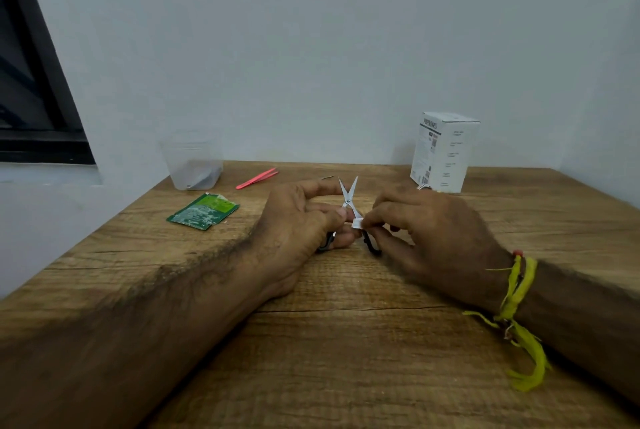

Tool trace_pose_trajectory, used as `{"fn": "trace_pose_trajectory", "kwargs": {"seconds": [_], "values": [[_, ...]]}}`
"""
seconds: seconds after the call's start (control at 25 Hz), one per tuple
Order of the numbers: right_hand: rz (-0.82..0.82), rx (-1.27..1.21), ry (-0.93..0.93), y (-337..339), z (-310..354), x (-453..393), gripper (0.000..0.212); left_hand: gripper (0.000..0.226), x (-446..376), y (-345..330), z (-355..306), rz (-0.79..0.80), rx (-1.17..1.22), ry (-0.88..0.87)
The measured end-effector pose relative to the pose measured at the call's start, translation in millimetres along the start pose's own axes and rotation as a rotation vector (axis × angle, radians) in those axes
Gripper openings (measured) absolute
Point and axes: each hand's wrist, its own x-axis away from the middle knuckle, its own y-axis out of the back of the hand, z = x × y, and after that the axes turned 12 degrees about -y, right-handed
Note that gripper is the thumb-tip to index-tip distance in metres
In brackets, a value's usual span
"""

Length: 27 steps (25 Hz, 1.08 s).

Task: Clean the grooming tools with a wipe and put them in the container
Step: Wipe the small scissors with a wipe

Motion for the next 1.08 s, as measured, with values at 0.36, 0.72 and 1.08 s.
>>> {"fn": "trace_pose_trajectory", "kwargs": {"seconds": [0.36,0.72,1.08], "values": [[0.02,0.026,0.027,1.2,3.4,2.0,0.011,0.035,0.0,-2.5,-1.5,-0.02,-0.007,0.018],[0.025,-0.009,0.032,0.6,-0.8,5.1,0.014,0.034,1.1,-2.6,-4.2,-0.005,-0.03,0.036],[0.039,-0.031,0.05,1.2,0.0,7.9,0.006,0.037,2.5,-3.3,-6.8,-0.011,-0.036,0.039]]}}
